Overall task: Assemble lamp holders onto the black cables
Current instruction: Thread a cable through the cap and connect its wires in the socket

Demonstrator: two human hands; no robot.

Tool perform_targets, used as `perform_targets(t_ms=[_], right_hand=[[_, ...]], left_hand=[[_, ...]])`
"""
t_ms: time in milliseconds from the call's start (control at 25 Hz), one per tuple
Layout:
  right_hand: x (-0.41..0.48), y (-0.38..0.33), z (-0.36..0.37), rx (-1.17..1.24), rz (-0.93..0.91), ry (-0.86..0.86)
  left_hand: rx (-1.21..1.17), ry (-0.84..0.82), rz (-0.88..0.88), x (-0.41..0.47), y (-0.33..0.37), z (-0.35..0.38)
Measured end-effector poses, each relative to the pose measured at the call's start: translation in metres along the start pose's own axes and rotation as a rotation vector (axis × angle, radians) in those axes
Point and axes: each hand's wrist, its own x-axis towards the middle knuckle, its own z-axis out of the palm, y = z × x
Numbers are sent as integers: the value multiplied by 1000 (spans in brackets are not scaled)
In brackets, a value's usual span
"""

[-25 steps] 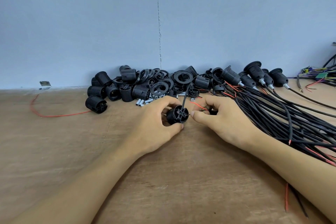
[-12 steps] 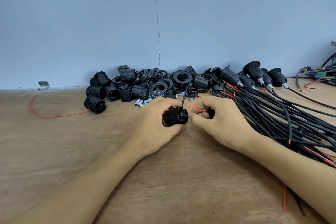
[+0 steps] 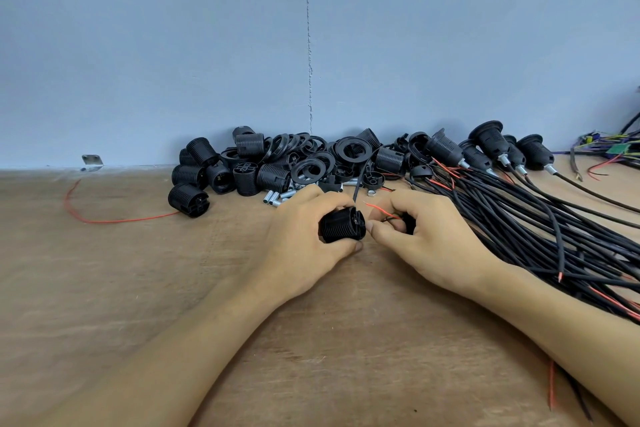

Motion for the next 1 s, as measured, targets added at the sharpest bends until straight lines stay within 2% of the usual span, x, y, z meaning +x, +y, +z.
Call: perform_targets(t_ms=[240,600,1000], right_hand=[[1,-1,1,-65,-39,3],[1,-4,3,6,39,-41],[1,-5,2,13,59,-6]], left_hand=[[15,4,-18,0,2,1],[18,-12,21,-2,-2,1],[-42,-36,12,-2,-7,5]])
